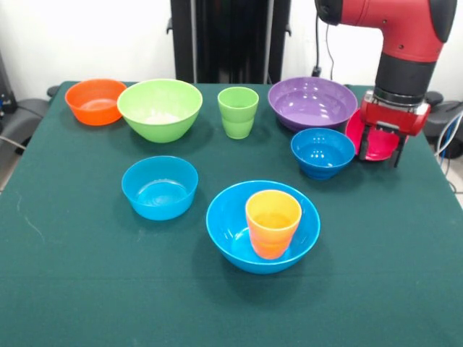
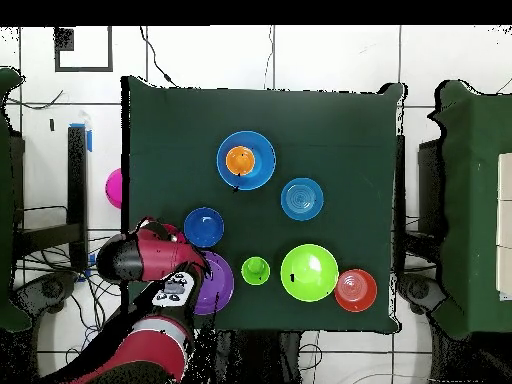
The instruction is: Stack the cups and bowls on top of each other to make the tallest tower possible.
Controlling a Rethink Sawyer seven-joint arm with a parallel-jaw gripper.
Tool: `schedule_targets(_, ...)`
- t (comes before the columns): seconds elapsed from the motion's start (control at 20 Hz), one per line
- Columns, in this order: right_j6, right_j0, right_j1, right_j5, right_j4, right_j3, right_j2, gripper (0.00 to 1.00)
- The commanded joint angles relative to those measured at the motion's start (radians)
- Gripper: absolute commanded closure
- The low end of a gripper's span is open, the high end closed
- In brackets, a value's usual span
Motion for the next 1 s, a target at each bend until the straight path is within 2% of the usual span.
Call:
schedule_targets(0.05, 0.144, -0.014, 0.024, -0.014, -0.017, 0.043, 0.093, 0.00)
schedule_targets(0.6, 0.142, -0.008, -0.043, 0.046, -0.013, 0.080, 0.096, 0.00)
schedule_targets(0.85, 0.146, 0.037, -0.114, 0.162, 0.012, 0.088, 0.055, 0.00)
schedule_targets(1.0, 0.142, 0.038, -0.131, 0.191, 0.011, 0.088, 0.049, 0.00)
